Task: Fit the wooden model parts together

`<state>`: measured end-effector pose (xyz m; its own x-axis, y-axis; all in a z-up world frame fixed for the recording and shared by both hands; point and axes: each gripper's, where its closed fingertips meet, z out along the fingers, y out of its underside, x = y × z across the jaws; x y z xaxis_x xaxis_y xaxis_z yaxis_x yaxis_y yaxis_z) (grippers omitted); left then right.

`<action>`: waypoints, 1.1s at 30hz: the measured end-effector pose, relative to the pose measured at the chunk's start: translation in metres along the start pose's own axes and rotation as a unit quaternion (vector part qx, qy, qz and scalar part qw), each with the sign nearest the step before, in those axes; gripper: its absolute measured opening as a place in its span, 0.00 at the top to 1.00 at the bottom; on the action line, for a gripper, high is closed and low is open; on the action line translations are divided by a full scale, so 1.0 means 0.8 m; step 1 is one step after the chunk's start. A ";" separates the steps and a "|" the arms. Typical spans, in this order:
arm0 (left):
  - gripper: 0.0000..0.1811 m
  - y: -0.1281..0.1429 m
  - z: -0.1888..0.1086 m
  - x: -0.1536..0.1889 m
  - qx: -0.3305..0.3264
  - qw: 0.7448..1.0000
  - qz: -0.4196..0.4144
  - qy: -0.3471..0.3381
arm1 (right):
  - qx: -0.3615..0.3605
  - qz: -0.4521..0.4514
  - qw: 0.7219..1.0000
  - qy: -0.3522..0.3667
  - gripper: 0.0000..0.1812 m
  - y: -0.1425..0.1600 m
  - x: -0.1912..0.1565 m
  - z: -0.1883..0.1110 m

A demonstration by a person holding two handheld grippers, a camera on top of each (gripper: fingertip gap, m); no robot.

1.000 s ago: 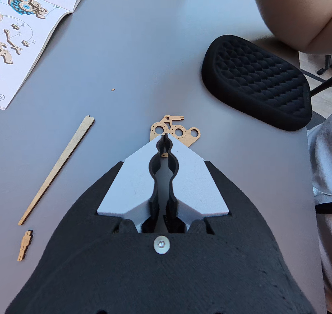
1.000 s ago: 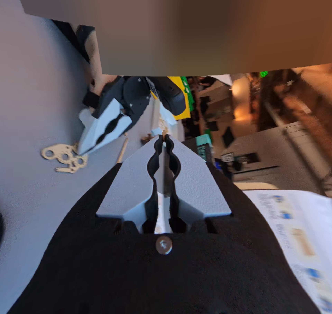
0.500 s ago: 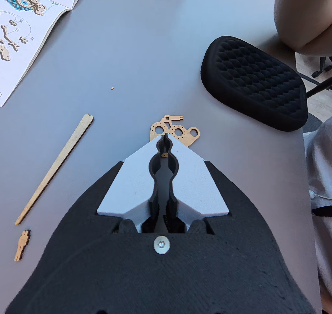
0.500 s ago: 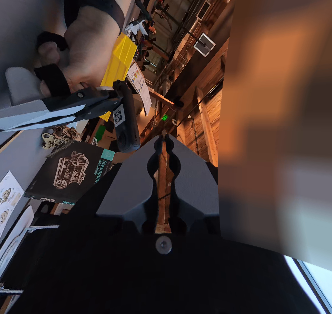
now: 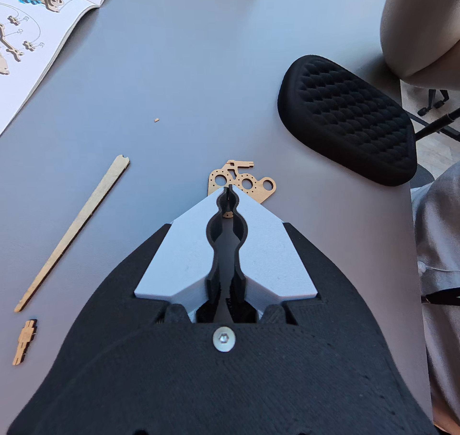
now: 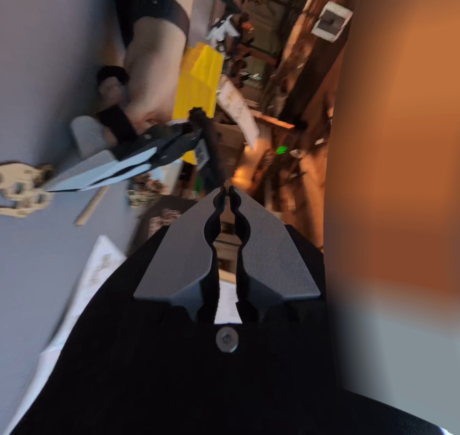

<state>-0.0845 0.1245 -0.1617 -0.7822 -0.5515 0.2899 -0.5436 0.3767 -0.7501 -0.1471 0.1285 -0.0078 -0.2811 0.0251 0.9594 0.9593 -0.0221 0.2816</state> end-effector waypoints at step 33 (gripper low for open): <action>1.00 -0.006 0.011 0.005 -0.006 0.999 0.035 -0.003 | -0.120 0.476 0.666 -0.562 0.99 0.036 -0.208 -0.019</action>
<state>-0.0827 0.1141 -0.1621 -0.8163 -0.5283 0.2337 -0.4919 0.4236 -0.7606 -0.0733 0.1083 -0.1588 0.7783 0.6154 0.1247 0.6185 -0.7174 -0.3206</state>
